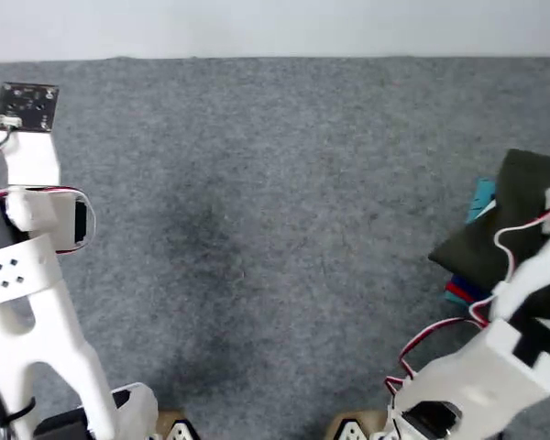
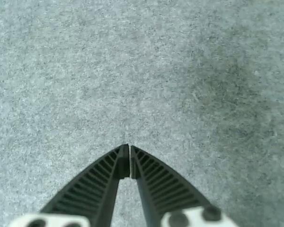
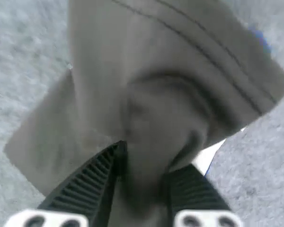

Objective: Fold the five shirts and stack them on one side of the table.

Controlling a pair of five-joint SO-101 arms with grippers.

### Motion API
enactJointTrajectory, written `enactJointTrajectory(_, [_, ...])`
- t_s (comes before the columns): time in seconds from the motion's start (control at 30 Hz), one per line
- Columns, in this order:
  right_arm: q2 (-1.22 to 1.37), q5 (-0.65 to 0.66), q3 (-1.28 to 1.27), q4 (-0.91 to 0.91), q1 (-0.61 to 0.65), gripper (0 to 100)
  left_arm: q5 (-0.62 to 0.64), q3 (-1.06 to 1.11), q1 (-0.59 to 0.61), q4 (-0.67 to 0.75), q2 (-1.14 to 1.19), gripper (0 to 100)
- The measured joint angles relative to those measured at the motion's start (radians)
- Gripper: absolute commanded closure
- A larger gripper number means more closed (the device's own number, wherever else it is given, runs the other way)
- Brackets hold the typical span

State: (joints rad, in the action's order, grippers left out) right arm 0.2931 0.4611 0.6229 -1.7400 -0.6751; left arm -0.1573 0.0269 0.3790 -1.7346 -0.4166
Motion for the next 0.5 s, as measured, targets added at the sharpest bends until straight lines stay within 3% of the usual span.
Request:
enactJointTrajectory(0.1, [-0.003, -0.057, 0.095, 0.0, -0.032, 61.8, 0.0, 0.0, -0.002, 0.0, 0.0, 99])
enactJointTrajectory(0.23, [-0.026, -0.094, 0.215, -0.015, -0.028, 64.1, 0.0, 0.0, -0.002, 0.0, 0.0, 99])
enactJointTrajectory(0.37, [-0.087, -0.1, 0.247, -0.015, -0.006, 73.8, 0.0, 0.0, -0.002, 0.0, 0.0, 99])
enactJointTrajectory(0.5, [-0.095, -0.103, 0.238, -0.015, 0.021, 90.5, 0.0, 0.0, -0.002, 0.0, 0.0, 99])
